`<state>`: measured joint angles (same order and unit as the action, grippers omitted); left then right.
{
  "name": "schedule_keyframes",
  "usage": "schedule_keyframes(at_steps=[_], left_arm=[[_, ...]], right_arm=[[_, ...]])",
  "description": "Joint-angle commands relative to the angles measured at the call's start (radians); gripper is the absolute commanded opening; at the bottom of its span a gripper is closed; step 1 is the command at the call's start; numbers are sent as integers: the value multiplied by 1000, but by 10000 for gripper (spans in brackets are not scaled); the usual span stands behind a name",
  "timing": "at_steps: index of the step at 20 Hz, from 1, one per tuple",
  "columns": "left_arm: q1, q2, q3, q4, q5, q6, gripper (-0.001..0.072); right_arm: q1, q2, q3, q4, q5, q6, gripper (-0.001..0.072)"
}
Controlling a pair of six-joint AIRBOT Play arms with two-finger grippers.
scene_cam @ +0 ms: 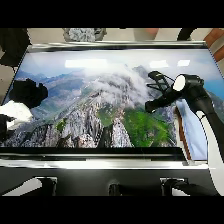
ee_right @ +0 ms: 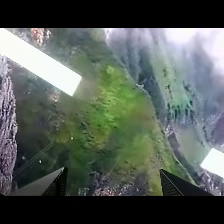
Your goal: Fold the shirts.
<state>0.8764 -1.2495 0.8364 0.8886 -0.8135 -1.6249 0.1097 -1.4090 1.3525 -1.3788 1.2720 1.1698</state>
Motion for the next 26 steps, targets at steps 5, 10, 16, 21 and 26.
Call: schedule_keyframes(at_steps=[5, 10, 16, 21, 26], left_arm=[[-55, -178, -27, -359, 171, 309, 720], [-85, -199, -19, -369, 194, 389, 35], [-103, 40, 133, -389, 35, 399, 28], [-266, 518, 165, -393, -9, 305, 27], [-676, 742, 166, -393, 73, 110, 27]], right_arm=[[1, -1, 0, 59, 18, 24, 683], [1, -1, 0, 66, 21, 24, 683], [0, 3, 1, 55, 87, -46, 665], [0, 88, 11, 4, 121, -68, 665], [0, 290, 11, -70, 117, -68, 665]])
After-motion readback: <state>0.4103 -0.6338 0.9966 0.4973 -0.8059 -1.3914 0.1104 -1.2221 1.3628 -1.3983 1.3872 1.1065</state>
